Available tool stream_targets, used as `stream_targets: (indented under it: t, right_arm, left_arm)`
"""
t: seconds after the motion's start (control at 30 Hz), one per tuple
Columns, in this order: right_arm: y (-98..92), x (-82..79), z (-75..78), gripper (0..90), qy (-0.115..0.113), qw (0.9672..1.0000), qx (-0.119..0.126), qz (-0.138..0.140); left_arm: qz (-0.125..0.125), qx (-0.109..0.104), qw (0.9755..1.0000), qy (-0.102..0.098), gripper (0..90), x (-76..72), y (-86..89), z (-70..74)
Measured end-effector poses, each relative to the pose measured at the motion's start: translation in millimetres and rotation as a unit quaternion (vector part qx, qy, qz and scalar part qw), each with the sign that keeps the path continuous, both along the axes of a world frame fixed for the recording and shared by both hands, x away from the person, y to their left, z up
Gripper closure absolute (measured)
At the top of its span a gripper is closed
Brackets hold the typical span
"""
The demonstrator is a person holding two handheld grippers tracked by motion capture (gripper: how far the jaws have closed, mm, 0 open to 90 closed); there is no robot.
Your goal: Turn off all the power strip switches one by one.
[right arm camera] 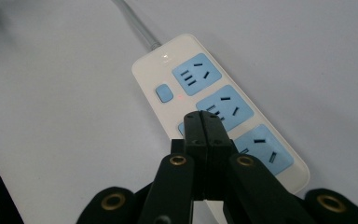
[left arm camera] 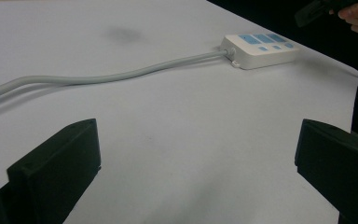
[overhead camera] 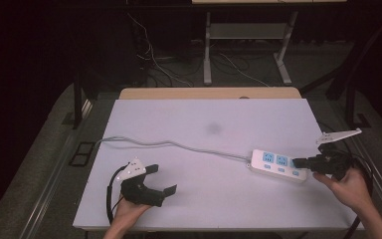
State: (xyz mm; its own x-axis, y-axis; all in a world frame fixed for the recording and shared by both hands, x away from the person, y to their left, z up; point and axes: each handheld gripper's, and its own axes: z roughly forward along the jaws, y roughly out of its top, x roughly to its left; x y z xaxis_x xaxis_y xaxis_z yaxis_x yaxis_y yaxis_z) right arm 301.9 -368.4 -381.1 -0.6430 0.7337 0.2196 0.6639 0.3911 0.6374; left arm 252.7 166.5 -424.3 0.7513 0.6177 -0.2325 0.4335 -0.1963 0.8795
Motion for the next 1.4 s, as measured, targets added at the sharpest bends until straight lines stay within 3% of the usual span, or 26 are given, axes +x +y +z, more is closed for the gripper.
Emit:
stream_targets:
  t: [0.47,1.4]
  right_arm:
    - [15.3,10.4,4.1,90.0,0.003,0.9998,-0.005,0.018]
    - [27.7,22.1,-15.8,90.0,0.027,0.9989,-0.022,0.032]
  left_arm:
    - [-0.001,0.0,1.0,0.0,0.0,-0.1,0.0,0.1]
    - [0.0,-0.001,1.0,-0.001,0.0,-0.3,0.7,0.4]
